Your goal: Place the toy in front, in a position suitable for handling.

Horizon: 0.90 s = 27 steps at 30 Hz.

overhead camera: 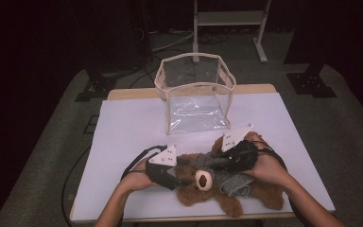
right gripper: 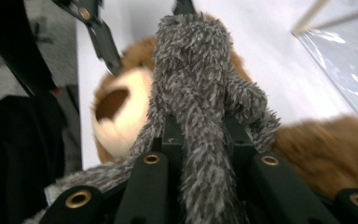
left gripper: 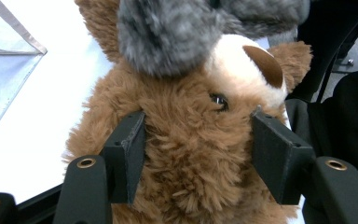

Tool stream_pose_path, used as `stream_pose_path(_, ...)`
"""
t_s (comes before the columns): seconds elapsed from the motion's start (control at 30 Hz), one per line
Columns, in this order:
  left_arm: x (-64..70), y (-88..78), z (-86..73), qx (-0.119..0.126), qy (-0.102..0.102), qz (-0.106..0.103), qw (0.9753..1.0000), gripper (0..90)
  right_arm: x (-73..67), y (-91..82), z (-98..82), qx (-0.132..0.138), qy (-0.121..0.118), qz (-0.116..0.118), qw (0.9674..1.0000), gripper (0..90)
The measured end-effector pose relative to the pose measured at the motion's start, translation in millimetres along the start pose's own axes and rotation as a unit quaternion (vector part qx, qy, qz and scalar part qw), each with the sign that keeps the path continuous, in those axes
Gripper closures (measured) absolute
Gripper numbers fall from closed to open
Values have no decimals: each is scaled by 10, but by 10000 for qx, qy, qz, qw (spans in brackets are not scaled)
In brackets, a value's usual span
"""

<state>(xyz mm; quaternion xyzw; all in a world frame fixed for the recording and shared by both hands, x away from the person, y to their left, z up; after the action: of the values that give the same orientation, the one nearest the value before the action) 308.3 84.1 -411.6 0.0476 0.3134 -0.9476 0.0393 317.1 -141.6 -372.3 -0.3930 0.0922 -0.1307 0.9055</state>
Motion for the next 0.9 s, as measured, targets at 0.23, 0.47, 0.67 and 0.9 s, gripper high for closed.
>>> stream_pose_path(0.23, 1, 9, 9, -33, 22, 8, 10000, 389, 20, -62, 70, 123, -47, -115, 9998, 741)
stream_pose_path(0.47, -21, -61, 4, -72, 9, 135, 9999, 353, 14, 79, 90, -26, -103, -75, 9999, 742)
stream_pose_path(0.67, -46, -90, -4, 115, -186, 161, 9996, 259, 51, -8, -131, 120, 182, -17, 9998, 744)
stream_pose_path(0.9, -67, -68, -21, 33, -350, 147, 9993, 172, -20, -26, -203, 206, 118, -24, 9997, 746)
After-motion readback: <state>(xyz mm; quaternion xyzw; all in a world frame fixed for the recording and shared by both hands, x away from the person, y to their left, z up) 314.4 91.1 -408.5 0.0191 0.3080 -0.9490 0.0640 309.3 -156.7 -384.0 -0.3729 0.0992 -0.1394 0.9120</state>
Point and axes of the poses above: each handheld gripper's, and its own axes: y roughly forward along the jaws, z roughly out of its top, x roughly to its right, the point moved 3 cm from there along y, roughly forward along the jaws, and after that the axes turned 5 degrees about y, right-handed, at the moved point
